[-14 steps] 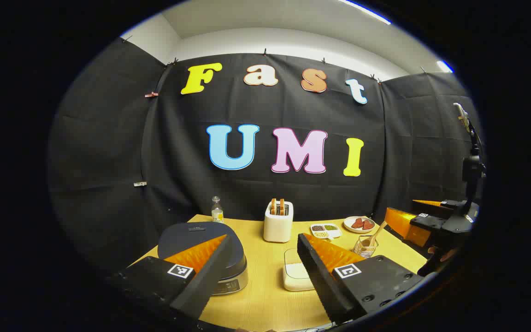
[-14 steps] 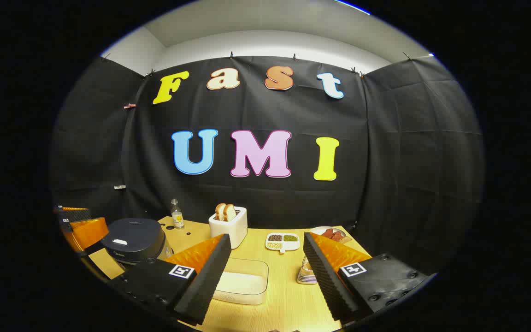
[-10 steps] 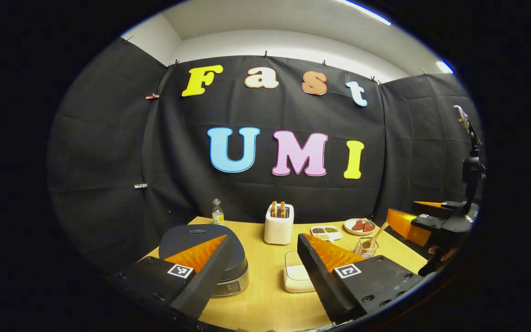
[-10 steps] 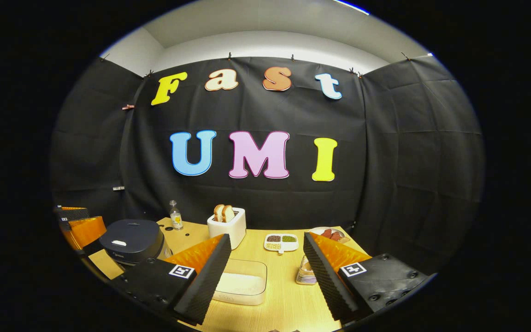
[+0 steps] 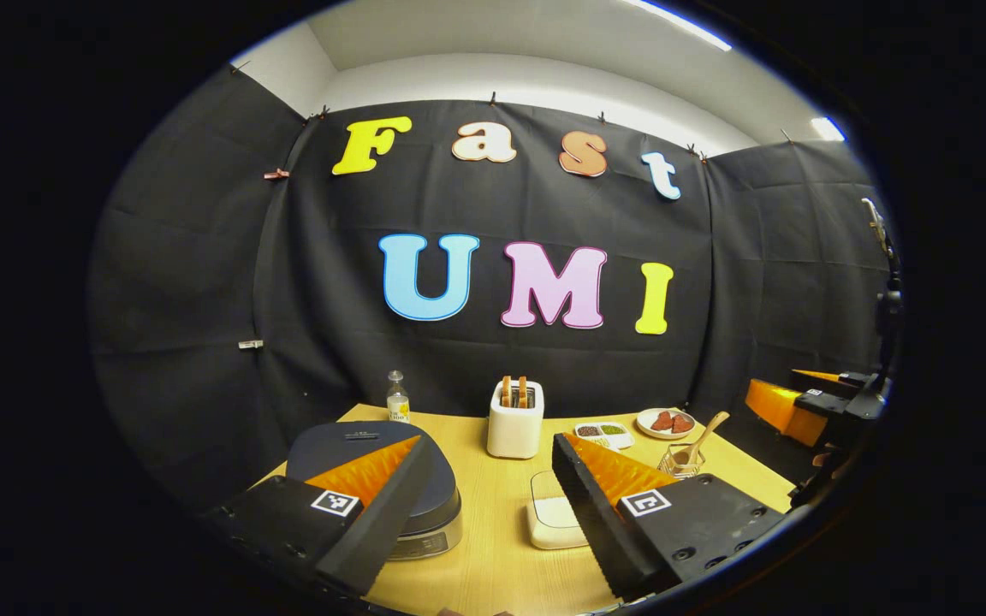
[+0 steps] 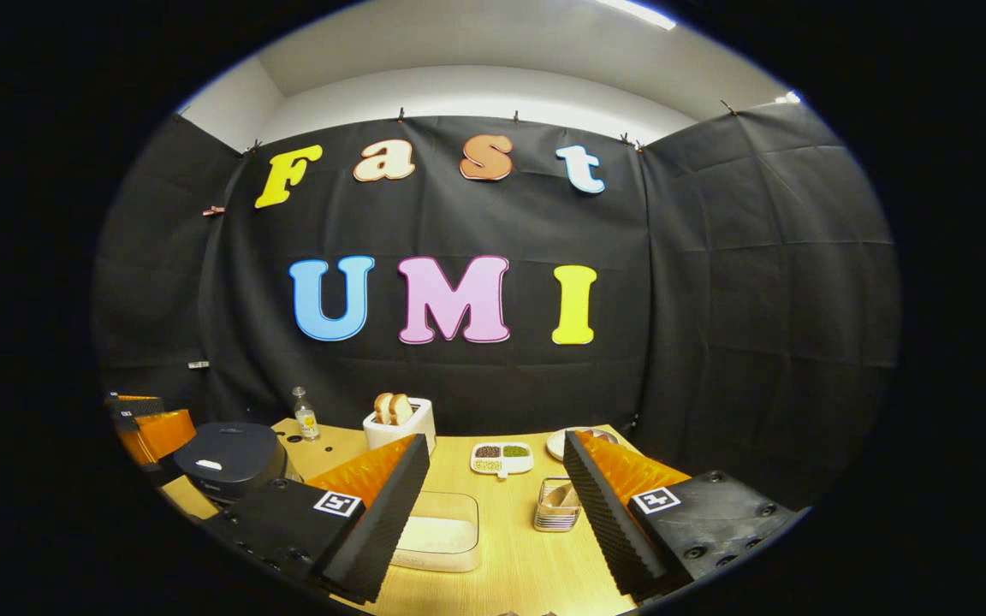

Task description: Close the left gripper, press the button to open the rice cooker; take a wooden spoon from the chopstick holder with the right hand, scoop a spoonful of rice and pour it into the rice cooker, then put the wooden spoon back into the chopstick holder.

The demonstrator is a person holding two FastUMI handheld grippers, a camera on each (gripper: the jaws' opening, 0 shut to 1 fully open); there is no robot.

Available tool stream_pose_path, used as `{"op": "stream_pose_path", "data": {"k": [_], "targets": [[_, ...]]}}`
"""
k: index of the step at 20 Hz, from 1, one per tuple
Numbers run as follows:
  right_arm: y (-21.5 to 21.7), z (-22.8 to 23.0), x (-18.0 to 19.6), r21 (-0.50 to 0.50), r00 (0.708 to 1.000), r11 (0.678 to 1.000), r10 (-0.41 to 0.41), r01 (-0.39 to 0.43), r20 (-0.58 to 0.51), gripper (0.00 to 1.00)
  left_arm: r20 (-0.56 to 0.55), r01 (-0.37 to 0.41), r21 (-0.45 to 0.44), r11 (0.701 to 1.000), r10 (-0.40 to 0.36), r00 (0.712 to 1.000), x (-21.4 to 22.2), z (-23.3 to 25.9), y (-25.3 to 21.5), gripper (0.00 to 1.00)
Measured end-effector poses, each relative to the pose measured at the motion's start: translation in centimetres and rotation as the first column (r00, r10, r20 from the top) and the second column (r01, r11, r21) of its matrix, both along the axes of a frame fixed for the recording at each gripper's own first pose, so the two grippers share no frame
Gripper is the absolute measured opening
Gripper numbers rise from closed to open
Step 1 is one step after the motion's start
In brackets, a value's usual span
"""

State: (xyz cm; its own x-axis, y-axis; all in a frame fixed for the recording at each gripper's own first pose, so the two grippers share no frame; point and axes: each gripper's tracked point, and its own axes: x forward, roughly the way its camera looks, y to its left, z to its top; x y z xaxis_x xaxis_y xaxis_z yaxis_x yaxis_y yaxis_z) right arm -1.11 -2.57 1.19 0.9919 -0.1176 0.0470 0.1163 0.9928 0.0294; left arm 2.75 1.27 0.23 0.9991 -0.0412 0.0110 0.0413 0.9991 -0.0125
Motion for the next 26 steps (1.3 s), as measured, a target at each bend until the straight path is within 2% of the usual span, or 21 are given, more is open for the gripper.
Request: {"op": "stream_pose_path", "data": {"k": [7,13,16,18,21,22,23,24,26], "targets": [[-2.1,-0.9,-1.6,0.022,0.998,0.998,-0.063,0.064,-0.021,0.99,-0.005,0.005,0.009,1.000,-0.005,1.000,2.1,0.3,0.7,0.95],[-2.9,-3.4,-3.2,0.054,0.991,0.993,-0.103,0.108,-0.088,0.98,-0.024,-0.031,0.000,1.000,0.031,0.999,3.4,0.3,2.8,0.95],[-3.5,-3.2,-3.6,0.063,0.989,0.990,-0.120,0.126,-0.083,0.98,-0.025,-0.076,0.016,0.997,0.077,0.997,4.3,0.7,5.4,0.95],[-3.7,-3.5,-3.8,0.063,0.988,0.989,-0.129,0.134,-0.090,0.98,-0.042,-0.096,0.029,0.995,0.097,0.994,4.6,0.4,6.9,0.88],[-3.5,-4.1,-4.3,0.057,0.986,0.989,-0.129,0.135,-0.102,0.98,-0.082,-0.167,0.045,0.985,0.170,0.982,5.0,-0.3,10.4,0.59],[-3.5,-4.1,-4.4,0.052,0.986,0.989,-0.130,0.136,-0.101,0.98,-0.113,-0.183,0.041,0.982,0.186,0.976,5.4,-1.0,11.1,0.49],[-3.6,-4.0,-4.5,0.048,0.986,0.989,-0.132,0.137,-0.100,0.98,-0.150,-0.189,0.031,0.981,0.192,0.970,5.6,-1.9,11.7,0.31],[-3.6,-4.0,-4.6,0.046,0.986,0.989,-0.134,0.139,-0.099,0.98,-0.190,-0.202,0.019,0.979,0.202,0.961,5.8,-2.8,12.4,0.24],[-3.8,-3.8,-4.8,0.048,0.986,0.988,-0.140,0.145,-0.094,0.98,-0.257,-0.238,-0.006,0.971,0.228,0.939,6.1,-4.3,13.9,0.02]]}}
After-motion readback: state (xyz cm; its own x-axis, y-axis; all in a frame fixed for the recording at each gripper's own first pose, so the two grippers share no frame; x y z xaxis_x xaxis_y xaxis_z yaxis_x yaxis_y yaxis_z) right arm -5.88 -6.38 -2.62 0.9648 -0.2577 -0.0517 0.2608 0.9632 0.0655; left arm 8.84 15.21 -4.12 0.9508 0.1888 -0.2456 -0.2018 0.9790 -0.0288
